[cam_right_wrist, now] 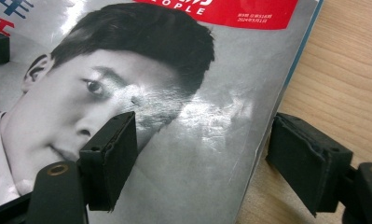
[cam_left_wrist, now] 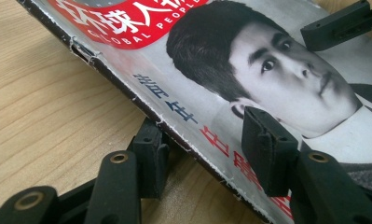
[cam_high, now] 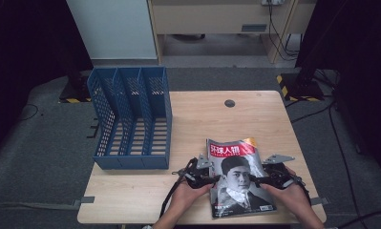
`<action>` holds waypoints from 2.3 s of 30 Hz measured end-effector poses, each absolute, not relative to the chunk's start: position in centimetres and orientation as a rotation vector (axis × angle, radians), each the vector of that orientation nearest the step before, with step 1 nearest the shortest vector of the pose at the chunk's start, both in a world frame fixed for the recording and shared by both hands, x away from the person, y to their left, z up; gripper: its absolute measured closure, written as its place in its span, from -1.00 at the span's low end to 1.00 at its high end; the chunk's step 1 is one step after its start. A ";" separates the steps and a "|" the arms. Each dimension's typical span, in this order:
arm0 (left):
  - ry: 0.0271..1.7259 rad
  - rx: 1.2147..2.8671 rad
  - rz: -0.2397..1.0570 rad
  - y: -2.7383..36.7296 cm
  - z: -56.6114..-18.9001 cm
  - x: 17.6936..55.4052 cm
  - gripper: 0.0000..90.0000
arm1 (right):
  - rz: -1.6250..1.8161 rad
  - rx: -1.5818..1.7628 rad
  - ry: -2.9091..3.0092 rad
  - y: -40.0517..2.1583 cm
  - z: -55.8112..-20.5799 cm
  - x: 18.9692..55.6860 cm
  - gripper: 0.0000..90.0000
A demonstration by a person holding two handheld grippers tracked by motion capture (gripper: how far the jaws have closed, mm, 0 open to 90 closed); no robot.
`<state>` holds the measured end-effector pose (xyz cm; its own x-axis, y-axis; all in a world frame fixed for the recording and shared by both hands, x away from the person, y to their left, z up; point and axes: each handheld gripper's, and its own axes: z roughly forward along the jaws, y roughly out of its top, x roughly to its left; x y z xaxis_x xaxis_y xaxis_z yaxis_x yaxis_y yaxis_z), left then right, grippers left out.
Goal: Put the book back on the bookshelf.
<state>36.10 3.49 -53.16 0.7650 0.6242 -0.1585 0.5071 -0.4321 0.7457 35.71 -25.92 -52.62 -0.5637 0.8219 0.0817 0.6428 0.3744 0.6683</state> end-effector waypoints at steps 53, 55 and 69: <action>0.918 2.157 0.089 1.6 -49.6 45.5 0.06 | 1.048 1.146 2.382 -24.8 -52.8 36.3 0.14; 0.925 2.171 0.069 1.2 -49.9 45.9 0.09 | 1.053 1.145 2.385 -24.9 -52.8 36.3 0.15; 0.882 2.189 -0.006 0.5 -48.5 46.3 0.58 | 1.058 1.158 2.347 -24.5 -53.1 37.4 0.03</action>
<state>46.26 0.55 -48.48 0.7611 0.5911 -0.2672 0.5946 -0.4711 0.6515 37.36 -24.47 -53.08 -0.6213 0.7826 0.0393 0.5476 0.3978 0.7361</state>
